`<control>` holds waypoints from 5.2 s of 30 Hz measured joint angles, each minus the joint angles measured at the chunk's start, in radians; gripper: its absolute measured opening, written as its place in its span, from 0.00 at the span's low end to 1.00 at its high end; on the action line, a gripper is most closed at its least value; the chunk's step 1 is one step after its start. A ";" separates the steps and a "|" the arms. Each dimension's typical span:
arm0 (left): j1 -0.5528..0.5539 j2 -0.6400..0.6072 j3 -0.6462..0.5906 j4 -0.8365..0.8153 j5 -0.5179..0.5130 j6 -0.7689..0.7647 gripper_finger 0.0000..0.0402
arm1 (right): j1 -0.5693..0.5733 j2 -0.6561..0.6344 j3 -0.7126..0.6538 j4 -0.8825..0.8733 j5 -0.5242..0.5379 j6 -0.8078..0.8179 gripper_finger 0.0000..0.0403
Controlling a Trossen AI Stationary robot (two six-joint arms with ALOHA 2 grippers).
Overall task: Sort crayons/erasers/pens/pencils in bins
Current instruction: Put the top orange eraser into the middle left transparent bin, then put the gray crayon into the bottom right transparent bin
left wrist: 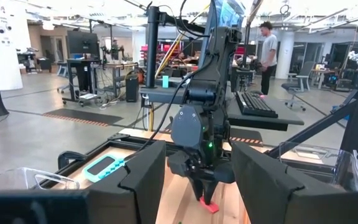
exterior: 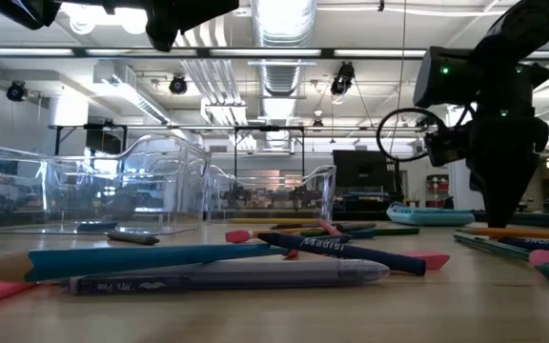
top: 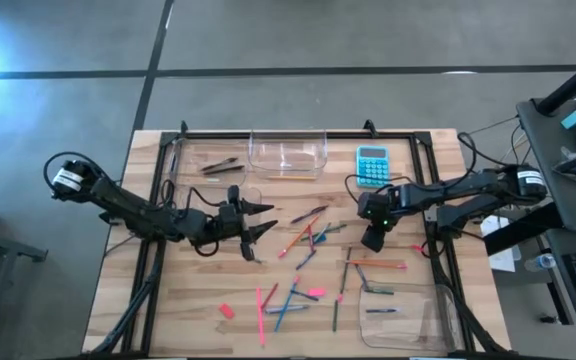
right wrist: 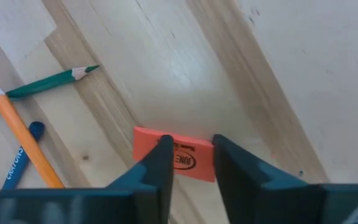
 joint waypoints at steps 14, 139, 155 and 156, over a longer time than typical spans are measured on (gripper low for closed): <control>0.000 0.000 0.000 0.000 0.000 0.000 0.42 | 0.001 -0.096 0.040 -0.076 -0.008 -0.030 0.02; 0.055 -0.071 0.025 -0.274 0.053 -0.130 0.53 | 0.134 0.050 0.294 0.222 0.103 -0.360 0.40; 0.051 -0.030 -0.020 -0.158 0.057 -0.112 0.53 | 0.008 0.365 0.407 0.217 0.006 -0.529 0.40; 0.051 -0.030 -0.020 -0.158 0.057 -0.111 0.53 | 0.003 0.376 0.407 0.217 0.006 -0.532 0.40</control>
